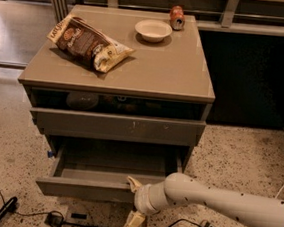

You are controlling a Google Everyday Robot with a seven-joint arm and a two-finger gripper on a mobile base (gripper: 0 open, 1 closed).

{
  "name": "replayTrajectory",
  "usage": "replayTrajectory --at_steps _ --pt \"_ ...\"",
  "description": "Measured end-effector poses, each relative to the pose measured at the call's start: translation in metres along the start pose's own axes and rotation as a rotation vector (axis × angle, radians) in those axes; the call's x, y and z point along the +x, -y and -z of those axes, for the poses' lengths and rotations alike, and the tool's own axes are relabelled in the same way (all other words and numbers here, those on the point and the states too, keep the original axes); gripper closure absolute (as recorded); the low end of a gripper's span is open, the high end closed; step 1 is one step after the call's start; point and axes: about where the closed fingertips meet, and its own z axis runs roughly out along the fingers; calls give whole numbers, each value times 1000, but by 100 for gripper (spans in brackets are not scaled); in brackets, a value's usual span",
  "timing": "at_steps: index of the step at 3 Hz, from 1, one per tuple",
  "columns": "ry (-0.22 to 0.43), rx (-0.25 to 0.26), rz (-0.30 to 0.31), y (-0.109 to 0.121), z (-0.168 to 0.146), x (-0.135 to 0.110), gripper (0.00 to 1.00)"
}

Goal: Open middle drawer

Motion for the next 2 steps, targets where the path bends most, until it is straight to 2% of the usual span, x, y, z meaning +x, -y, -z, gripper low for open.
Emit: replayTrajectory --at_steps 2 --pt "22 -50 2 -26 8 -4 0"
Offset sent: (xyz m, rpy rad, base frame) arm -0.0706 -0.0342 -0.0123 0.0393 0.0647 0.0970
